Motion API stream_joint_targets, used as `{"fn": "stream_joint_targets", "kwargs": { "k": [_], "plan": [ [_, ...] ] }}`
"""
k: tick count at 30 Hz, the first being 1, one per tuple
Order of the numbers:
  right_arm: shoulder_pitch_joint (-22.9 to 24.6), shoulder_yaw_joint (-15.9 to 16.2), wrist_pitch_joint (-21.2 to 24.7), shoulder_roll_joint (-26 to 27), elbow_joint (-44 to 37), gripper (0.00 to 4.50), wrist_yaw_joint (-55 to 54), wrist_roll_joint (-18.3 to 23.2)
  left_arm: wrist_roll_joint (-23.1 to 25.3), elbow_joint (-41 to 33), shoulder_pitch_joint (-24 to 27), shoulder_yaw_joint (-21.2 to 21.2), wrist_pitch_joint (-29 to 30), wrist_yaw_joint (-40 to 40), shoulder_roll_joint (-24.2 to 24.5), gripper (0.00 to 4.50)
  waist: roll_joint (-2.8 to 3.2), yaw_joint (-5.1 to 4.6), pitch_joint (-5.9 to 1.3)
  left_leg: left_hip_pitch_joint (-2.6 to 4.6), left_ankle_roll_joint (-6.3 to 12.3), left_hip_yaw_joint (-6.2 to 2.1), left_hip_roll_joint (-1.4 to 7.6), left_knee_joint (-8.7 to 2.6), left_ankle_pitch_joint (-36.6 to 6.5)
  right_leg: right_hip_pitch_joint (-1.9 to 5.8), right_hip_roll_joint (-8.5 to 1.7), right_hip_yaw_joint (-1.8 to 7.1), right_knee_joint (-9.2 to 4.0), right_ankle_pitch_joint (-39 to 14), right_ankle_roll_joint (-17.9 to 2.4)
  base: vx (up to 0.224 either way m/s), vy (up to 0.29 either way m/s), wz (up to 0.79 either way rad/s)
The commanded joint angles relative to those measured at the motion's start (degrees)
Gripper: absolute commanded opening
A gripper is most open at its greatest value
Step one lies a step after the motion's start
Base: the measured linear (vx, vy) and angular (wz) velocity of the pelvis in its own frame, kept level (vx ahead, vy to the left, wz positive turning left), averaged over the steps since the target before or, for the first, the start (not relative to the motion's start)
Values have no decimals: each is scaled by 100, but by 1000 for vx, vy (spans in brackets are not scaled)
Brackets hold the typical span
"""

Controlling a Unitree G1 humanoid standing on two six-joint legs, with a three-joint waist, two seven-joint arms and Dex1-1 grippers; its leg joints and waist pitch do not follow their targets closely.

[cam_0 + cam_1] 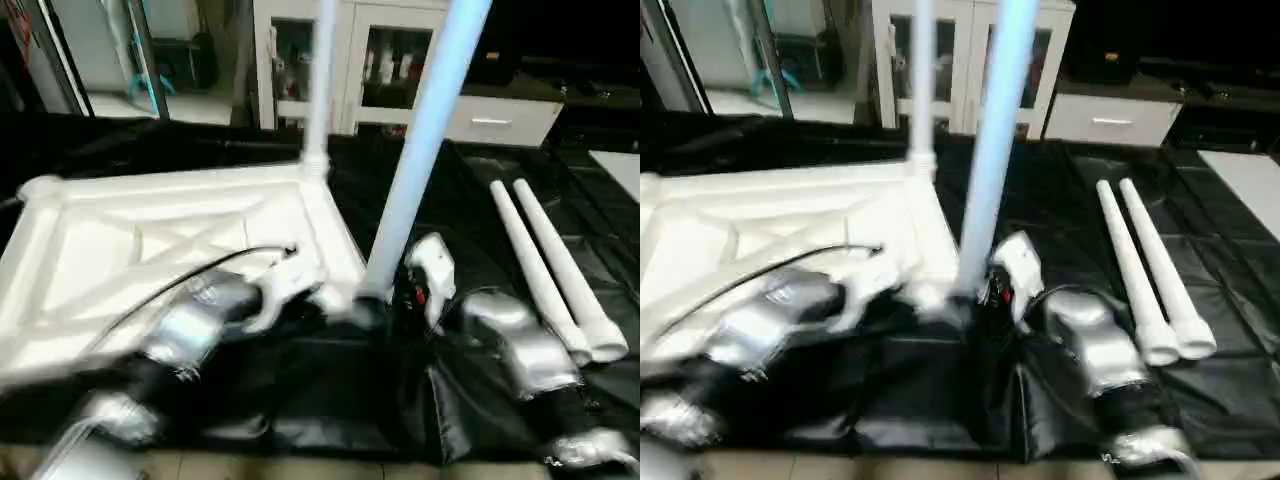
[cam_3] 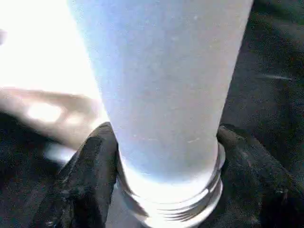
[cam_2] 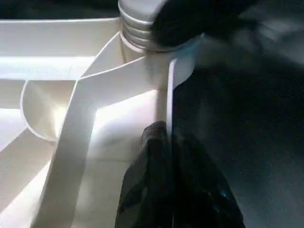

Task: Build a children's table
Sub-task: Rotate leg to tighten

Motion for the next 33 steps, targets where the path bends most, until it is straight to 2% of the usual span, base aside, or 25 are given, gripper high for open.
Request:
{"fn": "stream_joint_targets", "kwargs": {
  "k": [1, 3, 4, 5, 6, 7, 8, 9, 11, 12, 14, 15, 16, 17, 19, 21, 23, 24, 26, 28, 30, 31, 32, 33],
  "plan": [
    [-39, -96, 72, 227, 438, 271, -1061, -232, -2, 332, -161, 184, 35, 867, -297, 0, 15, -52, -240, 44, -198, -162, 117, -504, -2394, 168, -330, 117, -613, -3419, -385, 0, 0, 0],
    [-141, -204, -56, 453, 644, 271, -1567, -262, 51, 641, -307, 304, -219, 1390, -494, 0, 30, -53, -264, 29, -163, -171, 129, -512, -2339, 190, -345, 113, -608, -3192, -399, 0, 0, 0],
    [-178, -239, -100, 526, 714, 271, -1723, -272, 70, 748, -358, 347, -309, 1562, -560, 0, 41, -66, -241, 113, -135, -131, 98, -489, -2515, 83, -305, 114, -665, -3196, -413, 0, 0, 0],
    [-295, -288, -288, 734, 945, 271, -2074, -297, 122, 1032, -500, 451, -647, 1989, -737, 0, 49, -60, -245, 120, -118, -130, 95, -485, -2531, 86, -309, 116, -668, -3178, -421, 0, 0, 0],
    [-295, -288, -288, 734, 945, 271, -2074, -297, 122, 1032, -500, 451, -647, 1989, -737, 0, 28, -57, -254, 90, -87, -133, 88, -493, -2460, 112, -315, 124, -651, -3120, -410, 0, 0, 0],
    [-526, -383, -637, 1131, 1374, 271, -2579, -312, 243, 1447, -729, 524, -986, 2483, -990, 0, 22, -61, -257, 64, -37, -127, 79, -499, -2373, 113, -323, 133, -654, -3092, -413, 0, 0, 0],
    [-644, -426, -789, 1298, 1544, 271, -2734, -330, 278, 1616, -831, 545, -1067, 2635, -1089, 0, 24, -52, -267, 56, -33, -129, 77, -498, -2306, 116, -333, 146, -639, -3040, -420, 0, 0, 0],
    [-644, -426, -789, 1298, 1544, 271, -2734, -330, 278, 1616, -831, 545, -1067, 2635, -1089, 0, 10, -40, -279, 62, -10, -124, 79, -501, -2238, 121, -341, 149, -634, -2975, -444, 0, 0, 0],
    [-819, -428, -1019, 1426, 1652, 271, -2812, -407, 317, 1758, -942, 500, -1120, 2693, -1156, 0, 31, -19, -279, 28, 50, -107, 95, -515, -2048, 131, -346, 181, -576, -2597, -565, 0, 0, 0],
    [-835, -417, -1050, 1412, 1641, 271, -2785, -417, 325, 1753, -943, 477, -1132, 2666, -1144, 0, 28, -10, -295, -10, 80, -105, 103, -527, -1907, 173, -346, 190, -529, -2304, -645, 0, 0, 0],
    [-869, -367, -1222, 1344, 1656, 271, -2694, -475, 342, 1788, -941, 421, -1200, 2603, -1096, 0, 21, 11, -303, -23, 150, -74, 114, -520, -1695, 180, -342, 212, -465, -1853, -798, 0, 0, 0],
    [-874, -369, -1256, 1342, 1670, 271, -2677, -472, 343, 1808, -945, 415, -1216, 2589, -1090, 0, 21, 11, -303, -23, 150, -74, 114, -520, -1695, 180, -342, 212, -465, -1853, -798, 0, 0, 0],
    [-882, -373, -1352, 1331, 1697, 271, -2653, -474, 349, 1859, -956, 397, -1265, 2544, -1070, 0, 9, 19, -302, -11, 184, -48, 105, -502, -1692, 158, -345, 221, -459, -1802, -863, 0, 0, 0],
    [-870, -363, -1477, 1299, 1695, 271, -2582, -478, 358, 1894, -959, 386, -1345, 2495, -1039, 0, 9, 41, -323, -7, 254, -29, 97, -483, -1567, 169, -355, 229, -444, -1736, -922, 64, -28, 10],
    [-861, -373, -1622, 1289, 1710, 327, -2450, -470, 373, 1986, -991, 389, -1436, 2437, -1027, 0, -9, 58, -339, -37, 319, -20, 96, -476, -1348, 201, -357, 232, -415, -1530, -962, 0, 0, 0],
    [-805, -377, -1864, 1228, 1645, 340, -2429, -560, 396, 2133, -1042, 387, -1607, 2319, -1003, 0, -9, 112, -361, -49, 447, 1, 94, -453, -889, 230, -355, 234, -351, -1097, -1047, 0, 0, 0],
    [-735, -389, -1910, 1182, 1488, 349, -2387, -573, 398, 2190, -1059, 386, -1740, 2237, -991, 0, 5, 103, -359, -118, 545, -18, 91, -454, -661, 280, -349, 222, -310, -862, -1064, 0, 0, 0],
    [-701, -396, -1923, 1159, 1412, 375, -2373, -572, 402, 2204, -1062, 383, -1786, 2209, -986, 0, 11, 91, -373, -149, 551, -36, 102, -451, -537, 315, -361, 213, -303, -844, -1023, 0, 0, 0],
    [-556, -366, -1918, 1066, 1068, 381, -2444, -639, 419, 2255, -1070, 350, -1940, 2131, -964, 0, 25, 88, -405, -59, 646, -20, 117, -405, -234, 264, -328, 240, -231, -262, -1278, 0, 0, 0],
    [-371, -320, -1893, 955, 658, 387, -2534, -743, 426, 2351, -1085, 317, -2187, 2048, -957, 0, 7, 119, -396, -78, 818, -10, 99, -380, 81, 267, -297, 245, -186, 238, -1365, 29, 4, 0],
    [-149, -307, -1845, 856, 211, 387, -2596, -804, 442, 2498, -1114, 280, -2543, 2008, -963, 0, 6, 138, -389, -62, 904, 8, 100, -381, -33, 264, -316, 252, -200, 117, -1397, 0, 0, 0],
    [-8, -340, -1822, 823, -31, 387, -2598, -807, 472, 2620, -1150, 279, -2749, 2081, -983, 0, 39, 152, -368, -57, 884, 12, 95, -393, -212, 257, -318, 256, -245, -131, -1355, 0, 0, 0],
    [96, -375, -1799, 807, -202, 387, -2601, -800, 511, 2709, -1179, 286, -2920, 2209, -999, 0, 18, 149, -357, -58, 869, 19, 94, -400, -317, 256, -308, 260, -276, -264, -1291, 0, 0, 0],
    [118, -384, -1788, 804, -239, 387, -2604, -799, 503, 2728, -1186, 301, -2953, 2225, -1007, 0, 21, 155, -345, -51, 777, 12, 107, -427, -564, 259, -316, 261, -312, -558, -1195, 0, 0, 0]
  ]
}}
